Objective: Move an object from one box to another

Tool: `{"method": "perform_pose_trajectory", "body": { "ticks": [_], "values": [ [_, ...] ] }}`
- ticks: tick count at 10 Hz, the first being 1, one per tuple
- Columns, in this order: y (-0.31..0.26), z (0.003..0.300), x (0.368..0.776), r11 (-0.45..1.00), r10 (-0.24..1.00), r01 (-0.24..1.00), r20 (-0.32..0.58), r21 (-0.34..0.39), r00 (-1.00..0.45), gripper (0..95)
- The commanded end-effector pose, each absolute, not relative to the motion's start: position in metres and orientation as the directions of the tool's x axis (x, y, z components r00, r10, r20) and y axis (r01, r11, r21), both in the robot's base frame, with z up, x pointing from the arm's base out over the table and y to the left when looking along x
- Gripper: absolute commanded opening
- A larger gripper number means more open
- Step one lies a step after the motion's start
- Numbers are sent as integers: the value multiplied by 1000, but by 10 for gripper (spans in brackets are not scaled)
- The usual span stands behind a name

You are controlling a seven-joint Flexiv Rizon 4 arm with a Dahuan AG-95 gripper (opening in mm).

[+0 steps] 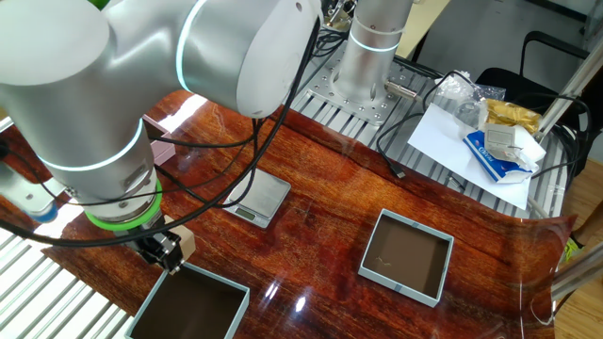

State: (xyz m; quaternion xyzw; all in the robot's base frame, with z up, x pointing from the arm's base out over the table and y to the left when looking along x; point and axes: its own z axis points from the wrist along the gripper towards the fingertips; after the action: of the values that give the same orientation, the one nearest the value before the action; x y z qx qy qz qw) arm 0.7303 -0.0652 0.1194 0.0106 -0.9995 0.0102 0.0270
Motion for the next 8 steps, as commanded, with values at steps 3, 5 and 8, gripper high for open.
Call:
{"method": "perform_pose_trajectory", "body": {
  "ticks": [3,5,8],
  "values": [
    [-65,119,730,990,-135,-137,52,-44,-990,0],
    [-65,119,730,987,-154,-156,48,-49,-987,0],
    [-65,119,730,980,-194,-195,32,-31,-981,0]
  ]
}}
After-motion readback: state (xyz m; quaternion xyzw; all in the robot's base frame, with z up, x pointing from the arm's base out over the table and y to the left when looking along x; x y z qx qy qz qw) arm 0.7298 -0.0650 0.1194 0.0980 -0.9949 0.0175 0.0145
